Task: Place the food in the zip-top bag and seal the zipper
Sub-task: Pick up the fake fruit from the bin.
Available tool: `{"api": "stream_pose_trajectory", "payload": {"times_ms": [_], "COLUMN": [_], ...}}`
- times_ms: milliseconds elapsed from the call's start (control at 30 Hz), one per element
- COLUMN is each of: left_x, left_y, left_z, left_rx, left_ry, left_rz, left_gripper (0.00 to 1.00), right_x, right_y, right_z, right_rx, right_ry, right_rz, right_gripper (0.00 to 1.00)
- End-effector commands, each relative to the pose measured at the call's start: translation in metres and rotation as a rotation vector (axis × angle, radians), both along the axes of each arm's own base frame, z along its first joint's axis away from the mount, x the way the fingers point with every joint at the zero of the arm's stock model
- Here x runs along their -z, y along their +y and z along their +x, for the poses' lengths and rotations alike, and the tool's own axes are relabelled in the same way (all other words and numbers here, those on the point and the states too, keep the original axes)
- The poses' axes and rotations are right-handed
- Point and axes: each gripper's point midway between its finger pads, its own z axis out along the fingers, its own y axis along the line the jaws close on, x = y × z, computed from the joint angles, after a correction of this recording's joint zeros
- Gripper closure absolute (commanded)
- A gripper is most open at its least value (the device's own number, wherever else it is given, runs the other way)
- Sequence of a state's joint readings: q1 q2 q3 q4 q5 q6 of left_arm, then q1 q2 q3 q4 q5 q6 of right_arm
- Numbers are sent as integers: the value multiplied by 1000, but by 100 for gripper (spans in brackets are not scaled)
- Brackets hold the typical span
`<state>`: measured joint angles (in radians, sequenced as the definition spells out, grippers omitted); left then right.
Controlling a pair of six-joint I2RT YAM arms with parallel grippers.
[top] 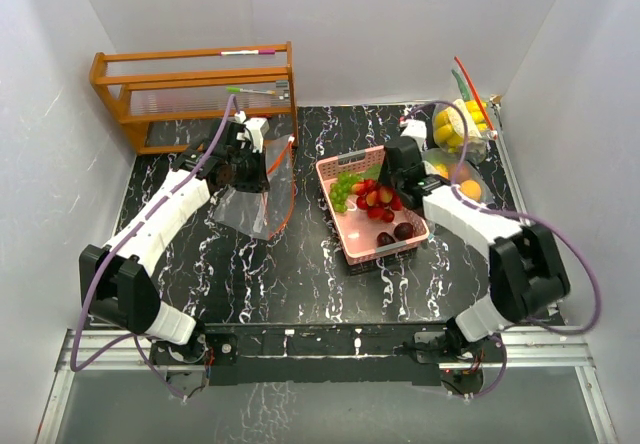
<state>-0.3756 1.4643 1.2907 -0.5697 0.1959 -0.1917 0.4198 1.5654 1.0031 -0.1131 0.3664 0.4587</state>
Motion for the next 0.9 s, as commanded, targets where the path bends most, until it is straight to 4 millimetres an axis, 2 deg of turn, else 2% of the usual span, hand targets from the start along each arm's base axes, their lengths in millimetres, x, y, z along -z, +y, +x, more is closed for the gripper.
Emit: {"api": "stream_pose_trajectory", "payload": {"times_ms": [0,100,267,433,600,700,867], "left_x": [-9,-12,-18,-23,-25,-21,-28], "left_y": [-5,-6,-16,-32,-36,-38,-42], "left_z": [-3,1,5,1,3,5,6], "left_rx": [13,10,26,64,67,69,73], "left_ry": [-17,-24,-24,5,-2,10,-3], "left_rz": [-29,-29,-77,-162,-183,-184,-214], "left_gripper": [100,100,100,100,100,100,100], "right_x": [-120,-159,-213,-257,-274,-279,-278], "right_y": [18,29,50,92,125,134,147], "right_z": [-8,-28,-63,-89,-112,-123,-131], "right_rx": [-152,-269,-436,-664,-868,-940,-1001], "right_ry": [-271,-325,-462,-586,-631,-658,-677], "right_rz": [84,102,227,448,650,715,867], "right_gripper": [92,92,92,92,92,92,92]}}
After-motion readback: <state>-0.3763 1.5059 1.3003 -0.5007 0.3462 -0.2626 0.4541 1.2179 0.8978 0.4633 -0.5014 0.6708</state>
